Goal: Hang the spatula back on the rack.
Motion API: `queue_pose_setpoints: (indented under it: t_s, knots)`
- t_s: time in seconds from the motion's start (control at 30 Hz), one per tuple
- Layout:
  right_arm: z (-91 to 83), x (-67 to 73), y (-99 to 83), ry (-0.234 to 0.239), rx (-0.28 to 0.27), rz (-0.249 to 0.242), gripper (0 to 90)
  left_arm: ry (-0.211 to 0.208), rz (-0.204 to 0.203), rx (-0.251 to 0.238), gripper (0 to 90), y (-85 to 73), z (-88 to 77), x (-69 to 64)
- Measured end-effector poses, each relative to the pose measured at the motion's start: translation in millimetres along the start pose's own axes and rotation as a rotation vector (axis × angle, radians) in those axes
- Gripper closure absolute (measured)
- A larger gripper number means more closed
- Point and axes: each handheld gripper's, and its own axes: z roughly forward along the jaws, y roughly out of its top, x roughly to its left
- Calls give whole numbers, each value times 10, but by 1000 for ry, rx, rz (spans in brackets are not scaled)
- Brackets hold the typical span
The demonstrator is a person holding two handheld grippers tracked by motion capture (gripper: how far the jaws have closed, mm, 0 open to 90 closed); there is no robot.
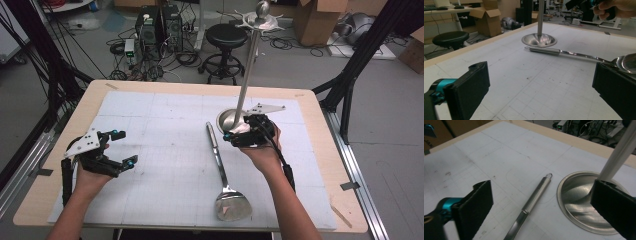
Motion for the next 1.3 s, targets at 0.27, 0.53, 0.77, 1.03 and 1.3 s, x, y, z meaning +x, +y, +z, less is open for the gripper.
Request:
queue_pose_setpoints:
  t_s: [0.27,0.53,0.77,1.03,1.3]
  knots:
    - [227,37,105,-16,89,-24,67,-9,7,10,17,-5,24,-14]
    - [449,95,212,-14,176,-31,86,-17,8,14,17,-7,32,-16]
    - [617,153,240,-19,239,-36,149,-21,13,19,17,-4,30,-21]
    - [824,191,207,-38,335,-18,149,-28,15,28,17,-6,35,-31]
    - [974,203,139,-62,411,9,149,-32,17,31,17,-4,34,-39]
